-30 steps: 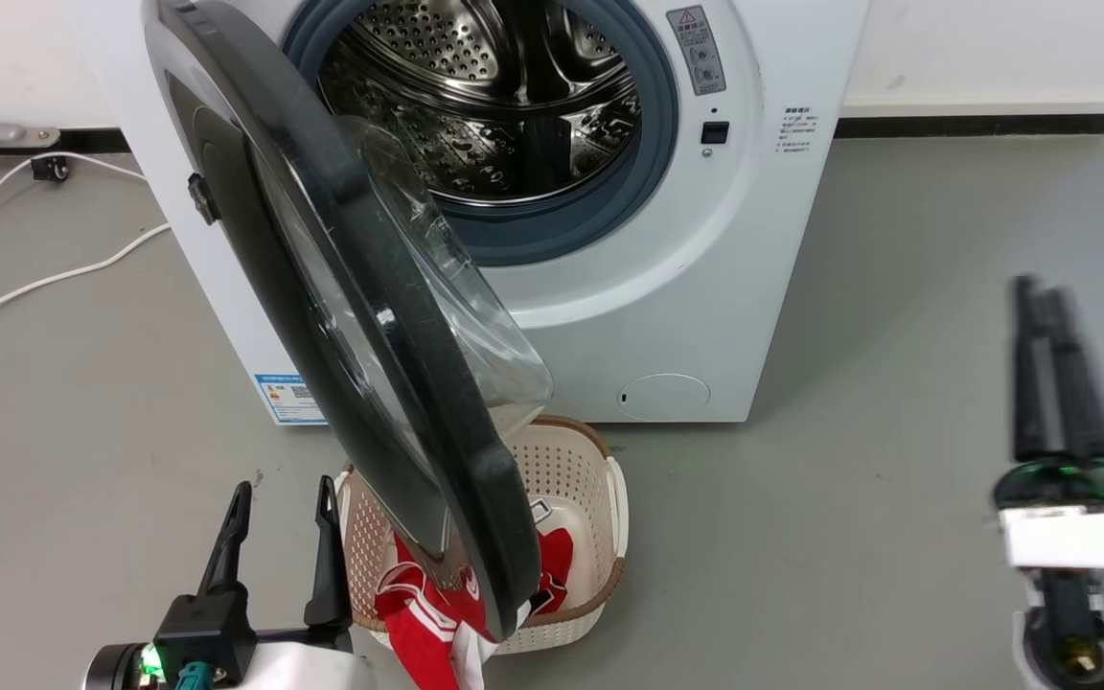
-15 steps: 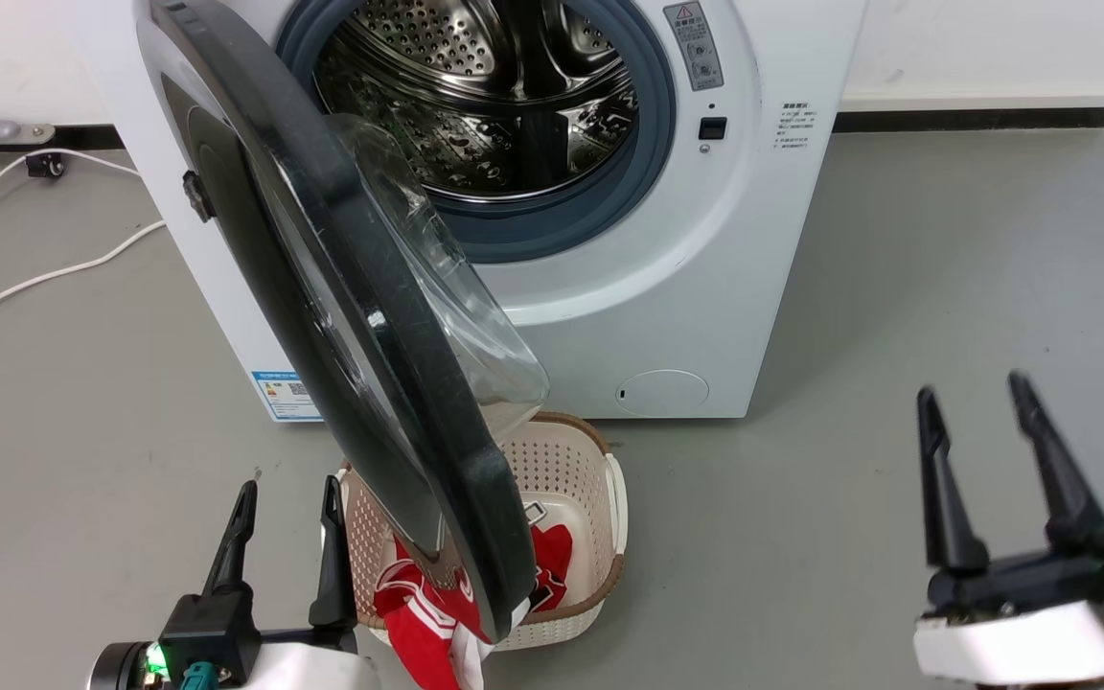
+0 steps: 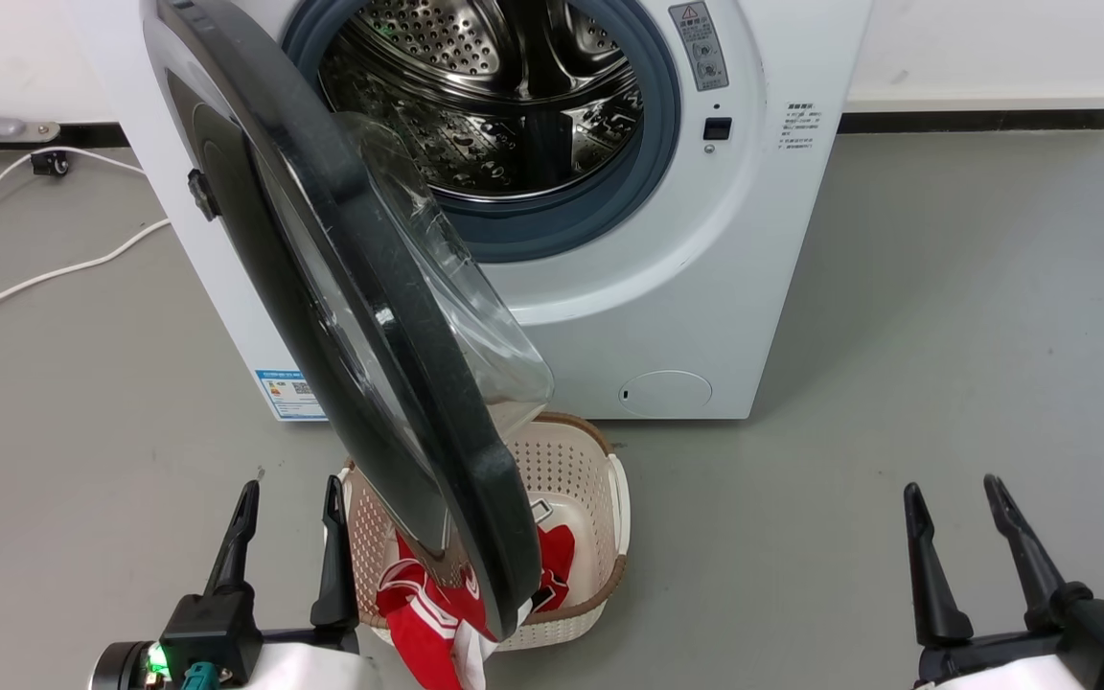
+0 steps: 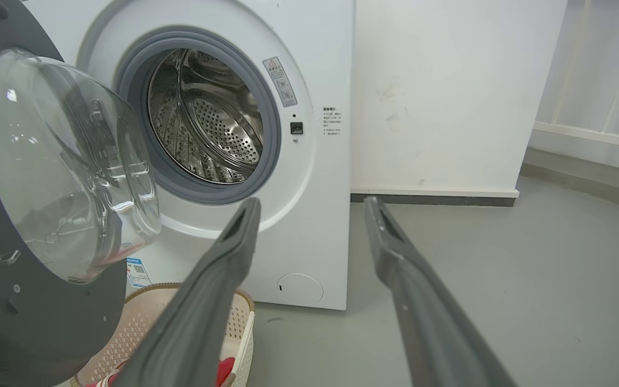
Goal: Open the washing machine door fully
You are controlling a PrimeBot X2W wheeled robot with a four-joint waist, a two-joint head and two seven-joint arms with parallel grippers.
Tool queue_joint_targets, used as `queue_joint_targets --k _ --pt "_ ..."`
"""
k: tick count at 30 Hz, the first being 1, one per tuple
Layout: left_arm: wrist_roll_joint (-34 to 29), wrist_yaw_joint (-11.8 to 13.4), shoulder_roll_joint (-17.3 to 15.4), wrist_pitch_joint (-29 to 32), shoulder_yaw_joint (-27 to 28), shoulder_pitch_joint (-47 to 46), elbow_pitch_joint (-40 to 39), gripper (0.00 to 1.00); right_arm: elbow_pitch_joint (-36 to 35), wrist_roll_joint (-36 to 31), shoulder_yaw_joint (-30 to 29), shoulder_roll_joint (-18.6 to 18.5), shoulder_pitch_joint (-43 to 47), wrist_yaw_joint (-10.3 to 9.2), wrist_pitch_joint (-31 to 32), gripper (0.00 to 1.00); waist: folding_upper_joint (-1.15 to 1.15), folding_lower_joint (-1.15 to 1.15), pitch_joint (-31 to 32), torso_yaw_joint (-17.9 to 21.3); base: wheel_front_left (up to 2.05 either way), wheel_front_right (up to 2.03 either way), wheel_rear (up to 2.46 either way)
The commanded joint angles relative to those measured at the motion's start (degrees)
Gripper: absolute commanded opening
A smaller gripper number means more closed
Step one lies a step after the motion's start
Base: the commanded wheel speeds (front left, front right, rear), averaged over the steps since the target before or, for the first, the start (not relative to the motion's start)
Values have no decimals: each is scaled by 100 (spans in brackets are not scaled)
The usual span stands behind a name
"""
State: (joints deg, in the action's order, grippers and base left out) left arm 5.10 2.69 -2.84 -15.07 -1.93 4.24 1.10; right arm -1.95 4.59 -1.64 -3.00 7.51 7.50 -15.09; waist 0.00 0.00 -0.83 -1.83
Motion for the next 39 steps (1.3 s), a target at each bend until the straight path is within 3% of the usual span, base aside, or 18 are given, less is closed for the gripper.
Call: queue_joint_targets --k 1,11,12,13,14,20,28,33,39 --pt "-37 1 -7 -16 7 28 -12 100 41 11 23 21 78 -2 -10 100 0 0 8 -2 0 0 0" --pt "56 45 -7 -16 36 46 -8 100 110 51 78 21 90 -2 -10 100 0 0 44 -15 0 0 0" --pt "62 49 -7 -16 36 45 -8 84 114 51 84 21 85 -2 -10 100 0 0 50 -19 0 0 0" --pt "57 48 -8 -16 46 28 -36 4 117 48 89 21 80 -2 -10 100 0 0 56 -25 0 0 0" --pt "55 41 -7 -15 46 20 -35 0 116 47 91 21 74 -2 -10 100 0 0 61 -30 0 0 0" --pt "-189 -95 -26 -16 196 -205 -265 0 85 9 126 21 34 -2 -10 100 0 0 66 -55 0 0 0" --pt "-451 -203 -59 -15 212 -691 -1296 0 59 0 191 20 -16 -2 -11 100 0 0 33 -54 0 0 0" --pt "-600 -273 -39 -15 -264 -979 -2032 0 80 -38 236 19 -47 -2 -11 100 0 0 3 -34 0 0 0" --pt "-695 -475 -23 -15 -1327 -1288 -2523 0 110 -41 287 19 -72 -3 -11 100 0 0 3 -13 0 0 0"
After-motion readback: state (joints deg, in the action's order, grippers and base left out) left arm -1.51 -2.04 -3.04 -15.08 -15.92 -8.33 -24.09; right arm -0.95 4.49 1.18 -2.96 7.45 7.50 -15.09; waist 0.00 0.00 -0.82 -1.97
